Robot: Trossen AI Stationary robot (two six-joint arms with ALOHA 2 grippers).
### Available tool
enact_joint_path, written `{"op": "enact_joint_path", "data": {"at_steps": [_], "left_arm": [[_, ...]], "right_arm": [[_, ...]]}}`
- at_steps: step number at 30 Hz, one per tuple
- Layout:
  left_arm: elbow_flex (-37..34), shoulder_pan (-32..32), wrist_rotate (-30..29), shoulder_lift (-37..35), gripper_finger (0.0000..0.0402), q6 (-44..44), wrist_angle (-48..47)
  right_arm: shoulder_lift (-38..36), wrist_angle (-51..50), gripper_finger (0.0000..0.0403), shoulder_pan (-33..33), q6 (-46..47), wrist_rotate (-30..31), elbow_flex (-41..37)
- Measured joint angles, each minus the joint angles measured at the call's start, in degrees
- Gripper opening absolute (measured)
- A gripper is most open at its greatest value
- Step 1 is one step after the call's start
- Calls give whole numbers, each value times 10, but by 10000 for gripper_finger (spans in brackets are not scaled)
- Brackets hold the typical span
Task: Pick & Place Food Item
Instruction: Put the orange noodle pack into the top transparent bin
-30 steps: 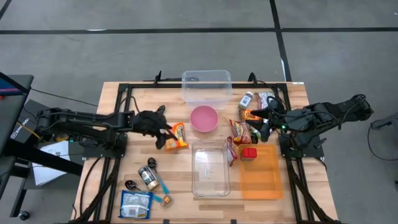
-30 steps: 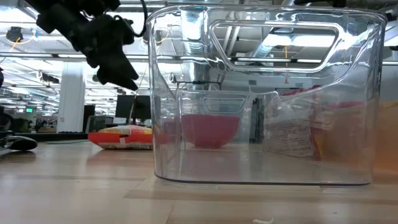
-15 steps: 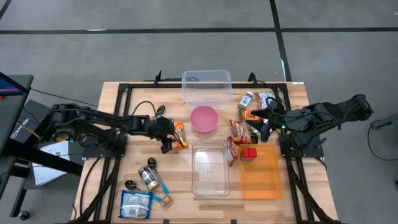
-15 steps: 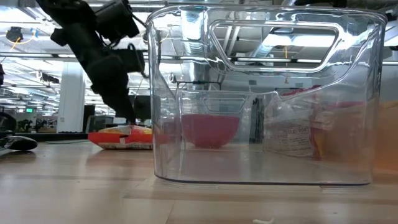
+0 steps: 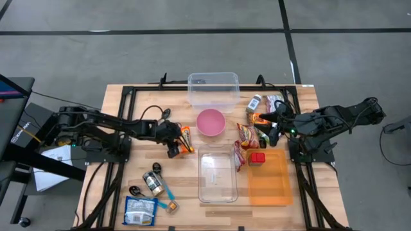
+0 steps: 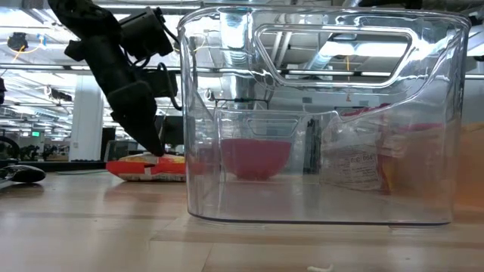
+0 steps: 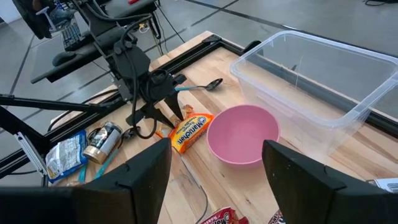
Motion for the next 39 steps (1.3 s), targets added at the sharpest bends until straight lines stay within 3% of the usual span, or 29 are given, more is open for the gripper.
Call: {"op": "enact_joint_path", "data": {"at_steps": [8,24,30,35,39], "left_arm": [[-1,1,0,0,116,-2,0],[-1,1,5,37,126,0,28],[-2,1,5,27,84,-2,27],[-2,1,5,25,16,-16,25],[-2,1,5,25,6,-31,25]], "right_arm": [[0,-1,245,0,0,0,0],[0,-3,245,0,0,0,0],[0,-4,245,0,9,0,0],[0,-9,245,0,6,-1,0],[0,-9,245,0,1,-1,0]]}}
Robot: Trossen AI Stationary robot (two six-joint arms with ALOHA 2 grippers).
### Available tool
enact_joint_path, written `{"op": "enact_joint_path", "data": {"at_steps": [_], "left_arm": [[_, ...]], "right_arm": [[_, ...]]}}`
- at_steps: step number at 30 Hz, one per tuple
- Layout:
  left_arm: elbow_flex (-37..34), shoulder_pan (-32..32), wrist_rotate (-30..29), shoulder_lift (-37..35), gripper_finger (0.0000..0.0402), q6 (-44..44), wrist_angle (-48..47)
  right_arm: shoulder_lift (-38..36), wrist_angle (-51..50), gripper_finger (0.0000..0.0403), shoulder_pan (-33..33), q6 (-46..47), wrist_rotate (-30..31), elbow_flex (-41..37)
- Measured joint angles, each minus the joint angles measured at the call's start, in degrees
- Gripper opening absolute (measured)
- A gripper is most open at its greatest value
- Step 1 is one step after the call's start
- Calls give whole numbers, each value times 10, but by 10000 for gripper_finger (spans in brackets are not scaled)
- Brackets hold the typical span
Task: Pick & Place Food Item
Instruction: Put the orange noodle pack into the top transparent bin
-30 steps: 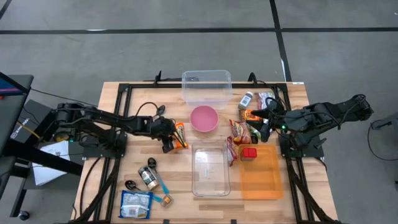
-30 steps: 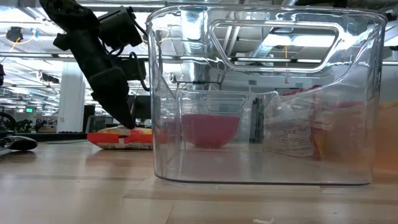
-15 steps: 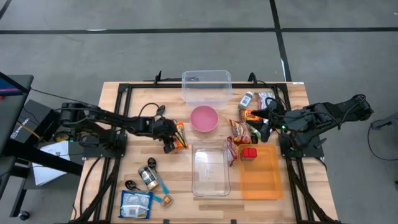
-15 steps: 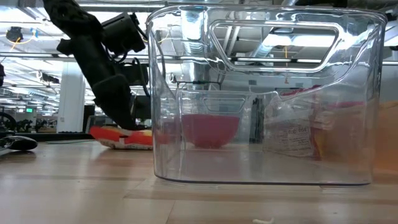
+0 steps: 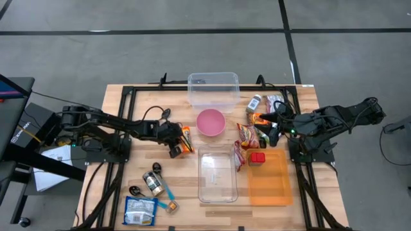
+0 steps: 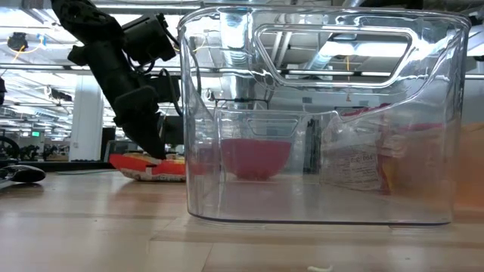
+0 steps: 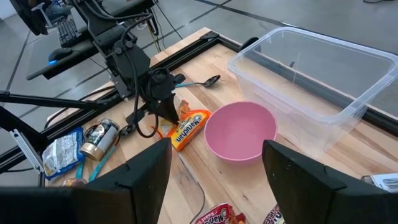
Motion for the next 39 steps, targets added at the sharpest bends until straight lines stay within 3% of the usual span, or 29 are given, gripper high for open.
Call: {"op": "enact_joint_path", "data": {"at_steps": [6,12,21,29,39], "left_arm": [[0,0,16,-24,1,6,-4],[11,0,18,-95,0,39,-35],[167,12,41,-143,0,111,-205],[316,88,84,-91,0,185,-268],[459,200,178,32,0,299,-287]], "right_arm": [[0,0,245,0,-1,0,0],[0,0,245,0,-1,1,0],[0,-1,245,0,-3,3,0],[0,-1,245,0,-2,15,0],[0,-3,245,-2,-1,16,0]]}}
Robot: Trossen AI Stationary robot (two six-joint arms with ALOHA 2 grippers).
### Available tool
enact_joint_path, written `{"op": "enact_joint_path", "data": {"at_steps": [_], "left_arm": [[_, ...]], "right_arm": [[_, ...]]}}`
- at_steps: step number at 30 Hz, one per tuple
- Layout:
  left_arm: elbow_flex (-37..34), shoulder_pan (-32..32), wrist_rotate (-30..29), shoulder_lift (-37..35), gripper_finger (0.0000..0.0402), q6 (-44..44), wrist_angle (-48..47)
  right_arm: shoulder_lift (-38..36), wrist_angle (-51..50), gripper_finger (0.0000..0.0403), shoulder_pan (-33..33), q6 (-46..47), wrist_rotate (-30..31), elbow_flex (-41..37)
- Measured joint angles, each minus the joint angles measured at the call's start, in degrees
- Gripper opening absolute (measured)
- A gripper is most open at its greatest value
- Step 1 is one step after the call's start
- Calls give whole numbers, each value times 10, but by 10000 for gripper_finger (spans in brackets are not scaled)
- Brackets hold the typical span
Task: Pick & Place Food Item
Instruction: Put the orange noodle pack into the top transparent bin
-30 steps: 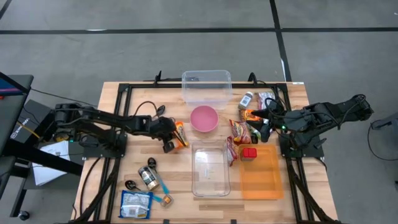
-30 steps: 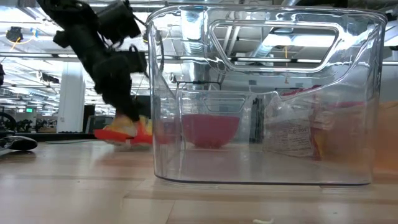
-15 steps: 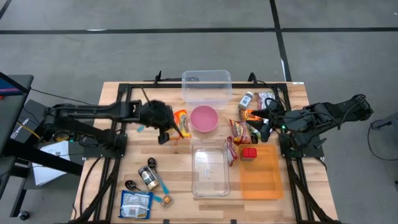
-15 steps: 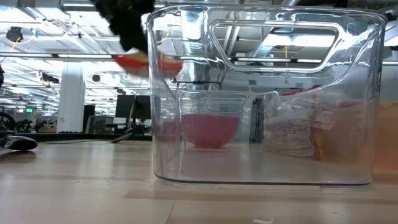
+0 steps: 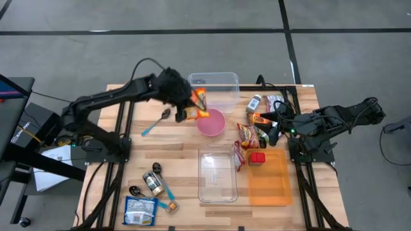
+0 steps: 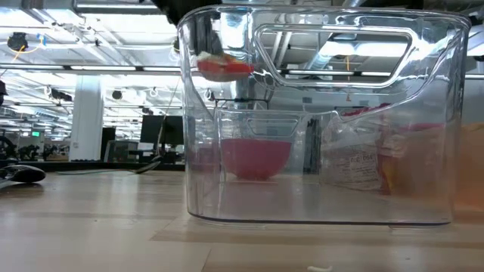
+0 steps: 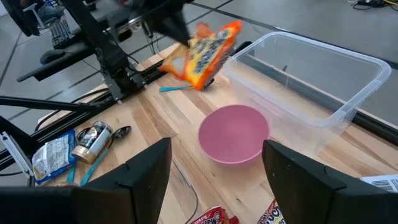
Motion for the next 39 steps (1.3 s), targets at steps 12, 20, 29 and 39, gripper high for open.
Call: {"op": "enact_joint_path", "data": {"at_steps": [12,20,29,39], "left_arm": [[174,107,102,150,0,79,-8],[207,139,125,219,0,109,-9],[208,164,142,262,0,141,-8],[208,185,176,300,0,161,-10]], "right_arm": [[0,0,245,-17,6,-1,0],[0,-8,245,-41,5,-2,0],[0,-9,245,-63,5,-2,0],[0,-8,245,-79,18,-2,0]]}}
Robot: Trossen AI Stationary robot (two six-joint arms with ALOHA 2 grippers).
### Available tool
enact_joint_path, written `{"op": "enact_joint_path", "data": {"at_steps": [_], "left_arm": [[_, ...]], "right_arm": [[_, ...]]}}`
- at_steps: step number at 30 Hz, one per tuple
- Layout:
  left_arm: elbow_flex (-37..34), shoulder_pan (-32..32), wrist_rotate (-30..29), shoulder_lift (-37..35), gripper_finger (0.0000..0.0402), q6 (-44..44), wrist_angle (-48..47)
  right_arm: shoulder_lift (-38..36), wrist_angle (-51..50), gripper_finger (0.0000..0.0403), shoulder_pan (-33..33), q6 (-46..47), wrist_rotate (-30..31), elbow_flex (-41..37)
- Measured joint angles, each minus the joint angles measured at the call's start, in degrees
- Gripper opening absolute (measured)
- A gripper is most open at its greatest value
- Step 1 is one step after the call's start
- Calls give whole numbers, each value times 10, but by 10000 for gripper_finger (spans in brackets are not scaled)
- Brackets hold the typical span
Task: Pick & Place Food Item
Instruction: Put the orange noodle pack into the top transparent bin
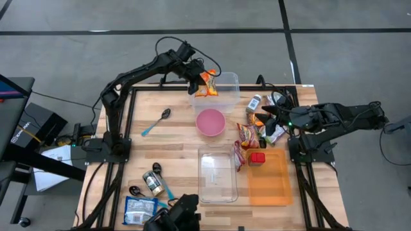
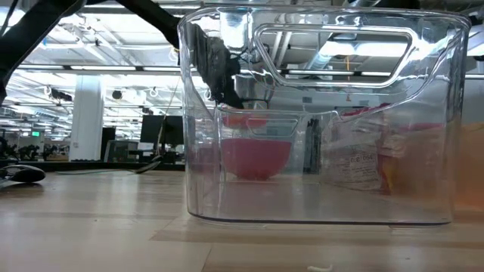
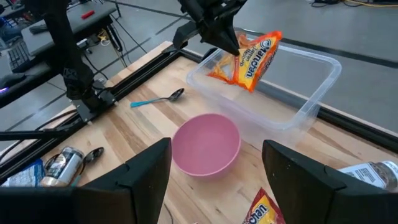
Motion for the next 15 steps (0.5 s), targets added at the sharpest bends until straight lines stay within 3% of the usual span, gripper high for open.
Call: {"op": "enact_joint_path", "data": {"at_steps": [15], "left_arm": [[-51,1,19,1,0,8,-6]], "right_arm": [[0,-5,245,-15,-3,2,0]]}}
